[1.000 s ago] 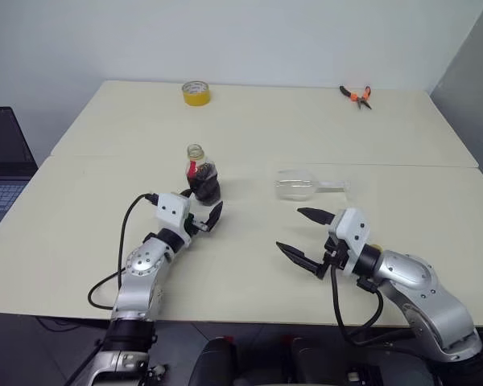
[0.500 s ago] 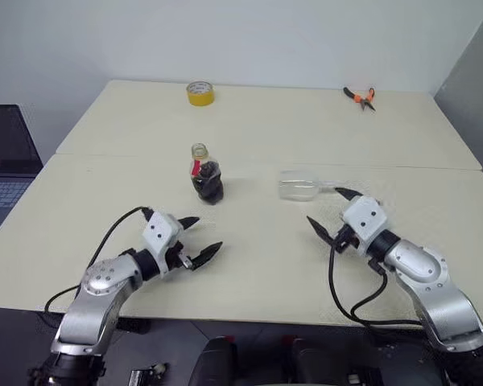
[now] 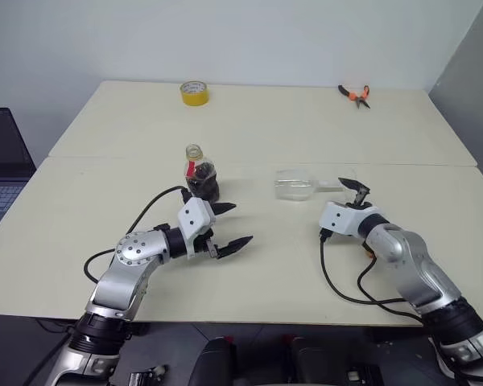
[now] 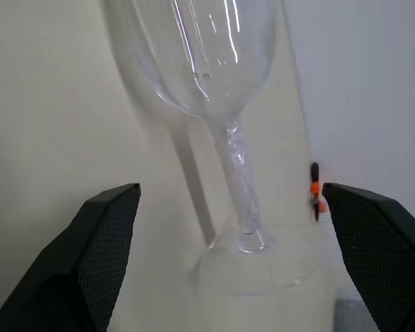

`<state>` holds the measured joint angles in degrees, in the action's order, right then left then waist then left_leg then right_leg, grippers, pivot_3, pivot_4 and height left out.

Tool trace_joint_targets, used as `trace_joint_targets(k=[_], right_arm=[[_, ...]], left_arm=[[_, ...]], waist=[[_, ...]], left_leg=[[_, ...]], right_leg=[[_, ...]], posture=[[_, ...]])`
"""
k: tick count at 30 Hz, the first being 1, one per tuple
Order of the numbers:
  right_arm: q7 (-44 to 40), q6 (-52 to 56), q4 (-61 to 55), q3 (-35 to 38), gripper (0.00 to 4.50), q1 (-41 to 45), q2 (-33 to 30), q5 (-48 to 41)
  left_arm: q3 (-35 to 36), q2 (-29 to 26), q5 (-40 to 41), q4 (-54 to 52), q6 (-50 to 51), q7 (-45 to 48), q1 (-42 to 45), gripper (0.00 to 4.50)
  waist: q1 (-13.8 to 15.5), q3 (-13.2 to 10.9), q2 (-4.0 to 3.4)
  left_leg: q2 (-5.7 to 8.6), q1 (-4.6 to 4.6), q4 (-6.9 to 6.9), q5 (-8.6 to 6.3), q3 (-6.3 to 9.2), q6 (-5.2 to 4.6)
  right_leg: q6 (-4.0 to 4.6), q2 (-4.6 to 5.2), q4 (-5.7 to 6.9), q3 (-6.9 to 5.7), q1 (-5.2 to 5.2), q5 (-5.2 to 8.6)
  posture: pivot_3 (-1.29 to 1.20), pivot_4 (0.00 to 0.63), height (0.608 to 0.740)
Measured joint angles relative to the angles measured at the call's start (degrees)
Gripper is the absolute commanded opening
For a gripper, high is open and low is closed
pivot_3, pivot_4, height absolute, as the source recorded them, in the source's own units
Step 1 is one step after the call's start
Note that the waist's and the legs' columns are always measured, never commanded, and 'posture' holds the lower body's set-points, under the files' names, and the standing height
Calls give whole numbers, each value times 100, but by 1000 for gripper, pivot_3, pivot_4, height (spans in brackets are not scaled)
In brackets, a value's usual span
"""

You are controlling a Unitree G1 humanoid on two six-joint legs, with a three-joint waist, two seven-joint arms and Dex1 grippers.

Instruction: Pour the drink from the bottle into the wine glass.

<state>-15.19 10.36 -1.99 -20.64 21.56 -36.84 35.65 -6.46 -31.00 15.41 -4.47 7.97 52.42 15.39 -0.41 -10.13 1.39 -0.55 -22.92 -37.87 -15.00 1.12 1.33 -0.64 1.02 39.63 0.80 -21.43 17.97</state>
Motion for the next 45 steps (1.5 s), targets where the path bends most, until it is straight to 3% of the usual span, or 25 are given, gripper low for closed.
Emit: trace_joint_targets(k=[11,15,25,30,36,40,45], right_arm=[[900,-495,2003,-345,4500,1071,595,861],[1087,-611,2428,-345,3597,1223,725,875],[1426,-648,2670,-267,152,1306,918,786],[1439,-600,2447,-96,128,1247,945,706],[944,-602,1046,455,128,748,1384,-326],[295,-1069,491,832,128,75,2262,-2025],[-393,-1485,624,1005,127,-98,2727,-3304]], left_arm=[[-135,264,-31,12,145,-28,296,4460],[-167,305,-31,-72,218,-59,320,4500],[-155,318,-11,-193,457,-124,354,4500],[-75,298,39,-293,590,-181,325,4500],[340,113,540,-683,798,-45,-30,4500],[772,-322,1179,-853,1391,227,-283,4500],[1054,-507,1534,-1074,1753,223,-353,4500]], waist=[[-62,0,0],[-111,0,0],[-126,0,0],[-126,0,0],[-152,0,-1],[-141,-2,-2],[-112,-2,-1]], left_leg=[[-1,1,-2,1,-2,1],[-1,2,-3,1,-1,2],[-2,-1,-3,1,-1,2],[-2,-3,-2,1,-4,2],[-5,-2,2,1,-5,2],[-4,-1,0,0,6,0],[1,3,-6,0,9,-1]], right_leg=[[1,0,6,3,-1,-1],[1,0,10,2,0,0],[1,0,18,3,-8,0],[1,0,22,7,-13,0],[2,-1,23,8,-14,0],[3,0,22,0,-7,1],[3,6,20,-5,2,1]], posture=[[0,150,740],[0,150,740],[0,150,740],[0,150,740],[0,150,740],[0,150,740],[0,150,740]])
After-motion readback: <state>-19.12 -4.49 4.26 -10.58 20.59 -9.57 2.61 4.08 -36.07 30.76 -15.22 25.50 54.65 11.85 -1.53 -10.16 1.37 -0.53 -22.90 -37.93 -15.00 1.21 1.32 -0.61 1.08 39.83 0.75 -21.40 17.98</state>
